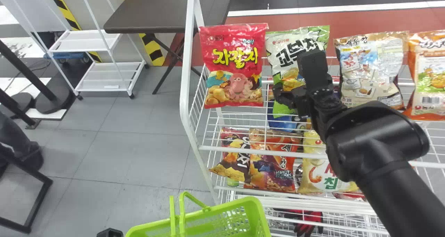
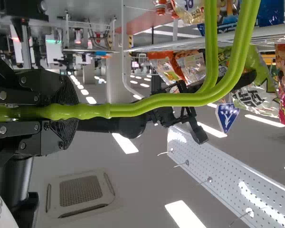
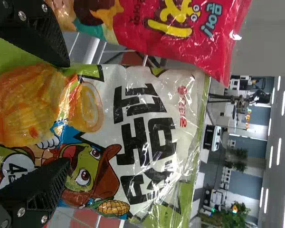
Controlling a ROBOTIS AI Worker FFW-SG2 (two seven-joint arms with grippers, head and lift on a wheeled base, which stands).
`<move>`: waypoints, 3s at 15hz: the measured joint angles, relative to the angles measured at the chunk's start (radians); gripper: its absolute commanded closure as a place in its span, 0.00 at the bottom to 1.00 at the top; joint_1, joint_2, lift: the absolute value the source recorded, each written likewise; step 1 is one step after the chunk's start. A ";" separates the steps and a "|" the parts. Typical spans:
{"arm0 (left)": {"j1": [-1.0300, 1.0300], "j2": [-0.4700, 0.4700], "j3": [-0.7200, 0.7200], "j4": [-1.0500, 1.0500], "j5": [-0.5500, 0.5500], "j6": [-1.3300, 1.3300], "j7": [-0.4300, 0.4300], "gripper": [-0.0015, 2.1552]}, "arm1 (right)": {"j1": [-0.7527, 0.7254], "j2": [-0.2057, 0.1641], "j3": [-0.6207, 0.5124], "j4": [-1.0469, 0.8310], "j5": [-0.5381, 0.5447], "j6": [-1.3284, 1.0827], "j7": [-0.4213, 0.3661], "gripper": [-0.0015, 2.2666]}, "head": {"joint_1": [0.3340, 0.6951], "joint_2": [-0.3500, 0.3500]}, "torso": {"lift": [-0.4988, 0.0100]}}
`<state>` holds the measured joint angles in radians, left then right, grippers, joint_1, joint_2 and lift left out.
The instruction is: Hold basket handle with left hand then pick Gkobukchip with right hand and place into basket
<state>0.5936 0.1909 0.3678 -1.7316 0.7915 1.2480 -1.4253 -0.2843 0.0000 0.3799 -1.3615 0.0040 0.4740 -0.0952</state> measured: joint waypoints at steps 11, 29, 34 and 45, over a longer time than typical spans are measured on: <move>-0.005 -0.001 0.000 0.010 0.000 0.000 0.004 1.00 | 0.051 0.000 0.013 -0.074 0.054 0.036 -0.060 0.99 | 1.00 0.72 | 0.98; -0.017 -0.004 -0.008 0.026 0.000 0.000 0.007 1.00 | 0.454 -0.029 0.031 -0.945 -0.011 0.827 0.045 0.99 | 1.00 0.86 | 0.98; -0.022 -0.003 -0.013 0.030 0.000 0.000 0.007 1.00 | 0.549 -0.074 0.044 -1.105 -0.172 1.065 0.076 0.99 | 1.00 1.00 | 0.98; -0.022 -0.001 -0.018 0.024 0.010 0.012 0.000 1.00 | 0.533 -0.062 0.210 -0.852 -0.286 0.922 0.146 0.34 | 1.00 1.00 | 0.98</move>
<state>0.5720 0.1902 0.3497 -1.7073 0.8013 1.2600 -1.4253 0.2489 -0.0616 0.5896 -2.2137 -0.2818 1.3962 0.0507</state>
